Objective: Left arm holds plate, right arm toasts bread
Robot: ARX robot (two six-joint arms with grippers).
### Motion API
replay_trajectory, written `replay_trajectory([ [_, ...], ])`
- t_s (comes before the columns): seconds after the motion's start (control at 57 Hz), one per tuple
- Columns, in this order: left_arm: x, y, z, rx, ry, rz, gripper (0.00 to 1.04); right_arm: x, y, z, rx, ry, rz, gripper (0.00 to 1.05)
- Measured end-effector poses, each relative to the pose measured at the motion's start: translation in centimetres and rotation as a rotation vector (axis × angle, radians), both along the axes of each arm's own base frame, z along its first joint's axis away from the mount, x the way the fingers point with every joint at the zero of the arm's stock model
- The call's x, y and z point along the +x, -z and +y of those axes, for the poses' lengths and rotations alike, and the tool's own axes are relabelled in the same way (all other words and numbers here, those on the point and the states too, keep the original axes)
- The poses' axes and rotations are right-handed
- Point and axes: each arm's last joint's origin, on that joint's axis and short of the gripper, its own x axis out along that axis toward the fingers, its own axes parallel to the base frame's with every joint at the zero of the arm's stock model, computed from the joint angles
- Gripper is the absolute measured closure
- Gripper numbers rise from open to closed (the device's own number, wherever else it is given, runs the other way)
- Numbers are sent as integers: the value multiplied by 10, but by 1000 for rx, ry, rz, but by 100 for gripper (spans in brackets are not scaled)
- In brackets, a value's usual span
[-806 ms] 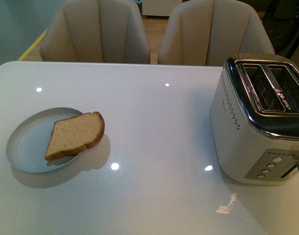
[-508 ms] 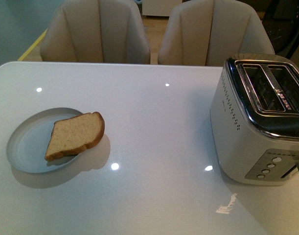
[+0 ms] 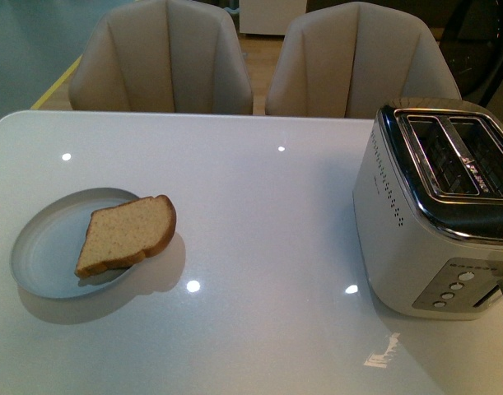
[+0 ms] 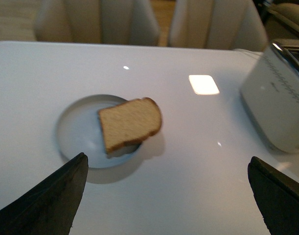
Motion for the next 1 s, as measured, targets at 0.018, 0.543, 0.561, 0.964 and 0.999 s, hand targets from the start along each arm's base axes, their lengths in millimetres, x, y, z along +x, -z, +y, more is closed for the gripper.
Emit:
replay_trajectory([
  [0.018,3,-2,1,0,3,-7,7,0,0,0,0,0,0,9],
  [0.543,186,57,51,20,-168,184,7,0,0,0,0,0,0,9],
  [0.561,189,59,52,21,-170,190,7,0,0,0,0,0,0,9],
  [0.964,246,138,74,84,-285,377,7,0,0,0,0,0,0,9],
  [0.999,248,143,74,85,-287,388,7,0,0,0,0,0,0,9],
])
